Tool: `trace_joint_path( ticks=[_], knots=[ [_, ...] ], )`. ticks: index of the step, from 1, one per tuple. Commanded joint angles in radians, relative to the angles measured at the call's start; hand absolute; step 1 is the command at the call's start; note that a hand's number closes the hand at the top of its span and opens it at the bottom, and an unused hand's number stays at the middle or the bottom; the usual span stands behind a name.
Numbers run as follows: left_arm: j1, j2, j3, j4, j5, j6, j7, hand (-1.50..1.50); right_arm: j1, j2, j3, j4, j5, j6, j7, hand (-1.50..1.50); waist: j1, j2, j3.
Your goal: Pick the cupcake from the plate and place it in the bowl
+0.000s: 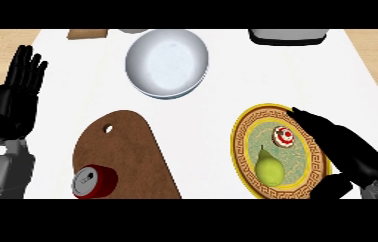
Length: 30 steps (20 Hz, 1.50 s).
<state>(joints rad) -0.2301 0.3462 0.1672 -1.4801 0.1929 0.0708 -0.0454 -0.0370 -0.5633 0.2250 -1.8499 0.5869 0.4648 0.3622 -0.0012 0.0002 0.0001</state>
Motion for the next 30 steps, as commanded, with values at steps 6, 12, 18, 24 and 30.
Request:
trace_joint_path(
  ticks=[6, 12, 18, 24, 30],
  knots=[
    [0.029, -0.006, 0.039, 0.027, -0.007, -0.062, -0.053, 0.0, 0.003, 0.08, -0.005, 0.091, 0.108, -0.03, -0.159, -1.5, 0.002, 0.0, 0.0],
    [-0.028, -0.059, 0.002, -0.016, -0.071, 0.025, 0.018, 0.0, -0.102, 0.141, -0.007, 0.268, 0.191, -0.02, -0.166, -1.5, 0.004, 0.0, 0.0],
    [0.033, -0.028, 0.05, -0.036, -0.044, -0.064, 0.014, 0.0, -0.076, 0.18, -0.04, 0.245, 0.236, 0.009, -0.187, -1.5, 0.002, 0.0, 0.0],
    [0.014, -0.031, 0.069, -0.054, -0.038, -0.062, 0.04, 0.0, -0.096, 0.243, -0.03, 0.347, 0.311, -0.046, -0.195, -1.5, 0.003, -0.001, 0.0],
    [0.028, -0.056, 0.058, -0.067, -0.062, -0.055, 0.043, 0.0, -0.119, 0.227, -0.101, 0.398, 0.312, -0.002, -0.217, -1.5, 0.002, -0.001, 0.0]
  ],
)
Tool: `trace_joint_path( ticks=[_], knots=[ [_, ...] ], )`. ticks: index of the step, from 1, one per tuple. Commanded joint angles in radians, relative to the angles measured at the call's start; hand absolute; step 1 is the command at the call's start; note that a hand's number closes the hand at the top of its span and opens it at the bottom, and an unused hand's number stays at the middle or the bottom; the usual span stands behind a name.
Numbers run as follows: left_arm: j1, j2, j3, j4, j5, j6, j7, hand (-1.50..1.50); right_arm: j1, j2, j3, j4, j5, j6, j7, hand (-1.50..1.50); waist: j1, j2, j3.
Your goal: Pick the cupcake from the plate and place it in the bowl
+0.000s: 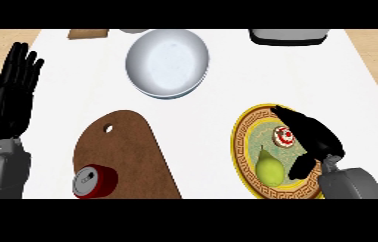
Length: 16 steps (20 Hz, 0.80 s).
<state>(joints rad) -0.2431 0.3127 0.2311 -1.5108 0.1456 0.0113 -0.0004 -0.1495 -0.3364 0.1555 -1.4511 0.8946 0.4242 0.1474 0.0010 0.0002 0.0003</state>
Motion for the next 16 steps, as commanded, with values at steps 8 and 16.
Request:
trace_joint_path(
  ticks=[8, 16],
  knots=[
    [0.065, -0.025, -0.006, -0.106, -0.017, 0.007, 0.046, 0.0, -0.028, -0.005, -0.034, 0.093, 0.076, -0.152, -0.174, 1.5, 0.002, -0.001, 0.0],
    [-0.028, -0.026, 0.007, 0.024, -0.03, 0.007, 0.006, 0.0, -0.071, -0.027, -0.098, 0.086, 0.1, -0.127, -0.178, 1.5, -0.002, 0.0, 0.0]
  ],
)
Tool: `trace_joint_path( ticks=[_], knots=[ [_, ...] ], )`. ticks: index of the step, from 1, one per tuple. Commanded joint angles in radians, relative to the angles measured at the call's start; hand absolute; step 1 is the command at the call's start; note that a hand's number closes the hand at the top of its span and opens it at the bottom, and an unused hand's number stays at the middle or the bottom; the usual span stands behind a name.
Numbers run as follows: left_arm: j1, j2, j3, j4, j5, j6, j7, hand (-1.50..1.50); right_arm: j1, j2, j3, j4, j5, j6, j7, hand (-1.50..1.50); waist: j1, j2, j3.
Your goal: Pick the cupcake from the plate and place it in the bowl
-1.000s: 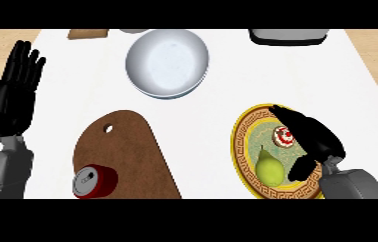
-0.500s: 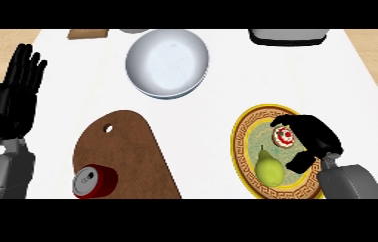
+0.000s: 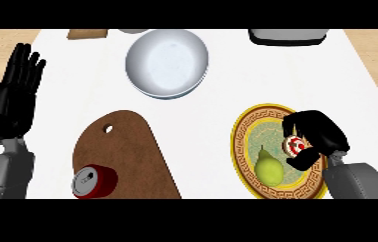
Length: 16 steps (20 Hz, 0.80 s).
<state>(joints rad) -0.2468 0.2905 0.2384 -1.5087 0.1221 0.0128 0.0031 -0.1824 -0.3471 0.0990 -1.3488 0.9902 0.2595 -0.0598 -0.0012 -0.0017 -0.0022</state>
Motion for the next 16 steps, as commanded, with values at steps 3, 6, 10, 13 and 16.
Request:
trace_joint_path(
  ticks=[3, 6, 10, 13, 16],
  knots=[
    [0.006, 0.002, 0.008, -0.004, 0.013, -0.017, -0.012, 0.0, -0.084, -0.119, -0.161, 0.15, -0.011, 0.022, 0.024, 1.5, 0.009, 0.004, 0.003],
    [0.006, 0.009, 0.014, 0.021, 0.007, -0.022, -0.024, 0.0, -0.113, -0.209, -0.236, 0.226, -0.021, 0.033, 0.01, 1.5, 0.006, 0.004, 0.002],
    [0.029, -0.035, -0.019, -0.05, -0.022, 0.028, 0.007, 0.0, -0.188, -0.228, -0.255, 0.236, 0.007, 0.018, 0.047, 1.5, 0.007, 0.001, 0.002],
    [-0.04, 0.041, 0.038, 0.04, 0.014, -0.031, -0.012, 0.0, -0.2, -0.237, -0.286, 0.163, 0.003, -0.014, 0.081, 1.5, -0.002, 0.002, 0.002],
    [-0.005, 0.026, 0.037, 0.011, 0.014, -0.018, 0.009, 0.0, -0.178, -0.272, -0.318, 0.038, -0.041, 0.052, 0.076, 1.5, -0.003, -0.001, 0.002]
  ],
)
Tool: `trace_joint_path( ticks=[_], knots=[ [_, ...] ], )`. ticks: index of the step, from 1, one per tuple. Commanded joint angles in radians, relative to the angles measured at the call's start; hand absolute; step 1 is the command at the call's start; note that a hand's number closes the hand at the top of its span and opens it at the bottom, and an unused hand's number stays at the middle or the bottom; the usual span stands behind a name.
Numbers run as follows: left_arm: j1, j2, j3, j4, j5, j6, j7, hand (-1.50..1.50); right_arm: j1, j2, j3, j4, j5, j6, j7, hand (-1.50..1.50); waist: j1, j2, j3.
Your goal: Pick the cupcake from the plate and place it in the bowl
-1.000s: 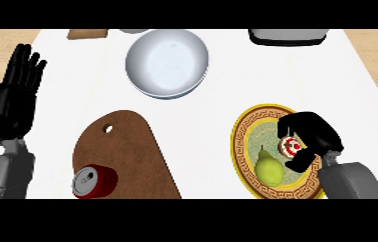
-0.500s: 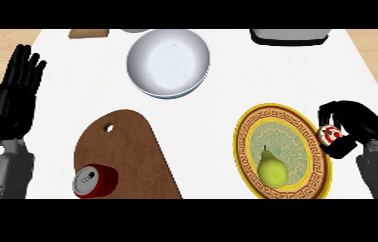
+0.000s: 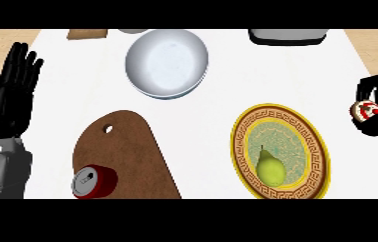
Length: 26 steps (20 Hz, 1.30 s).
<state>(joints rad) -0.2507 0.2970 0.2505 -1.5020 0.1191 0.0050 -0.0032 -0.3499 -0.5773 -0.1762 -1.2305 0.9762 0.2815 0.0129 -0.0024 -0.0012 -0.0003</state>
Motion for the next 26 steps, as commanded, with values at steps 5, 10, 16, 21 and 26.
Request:
trace_joint_path(
  ticks=[5, 10, 16, 21, 26],
  knots=[
    [-0.009, -0.005, -0.007, -0.037, -0.008, 0.026, 0.057, 0.0, -0.015, -0.03, -0.124, -0.312, -0.209, 0.144, -0.042, 1.5, -0.015, -0.008, 0.0],
    [0.027, -0.016, -0.008, -0.052, -0.006, 0.014, 0.024, 0.0, -0.119, 0.044, -0.124, -0.459, -0.296, 0.231, 0.076, 1.5, -0.002, -0.005, 0.0],
    [0.014, -0.02, -0.011, -0.002, -0.015, 0.004, -0.017, 0.0, -0.314, 0.206, -0.117, -0.549, -0.464, 0.328, 0.321, 1.5, 0.001, -0.002, -0.001],
    [0.008, -0.045, -0.028, 0.021, -0.026, 0.01, -0.043, 0.0, -0.483, 0.314, -0.006, -0.551, -0.483, 0.37, 0.578, 1.5, 0.006, -0.002, -0.001],
    [-0.035, -0.017, -0.006, 0.049, -0.016, 0.002, -0.03, 0.0, -0.625, 0.322, 0.015, -0.298, -0.447, 0.288, 0.542, 1.5, 0.012, 0.003, 0.0]
  ],
)
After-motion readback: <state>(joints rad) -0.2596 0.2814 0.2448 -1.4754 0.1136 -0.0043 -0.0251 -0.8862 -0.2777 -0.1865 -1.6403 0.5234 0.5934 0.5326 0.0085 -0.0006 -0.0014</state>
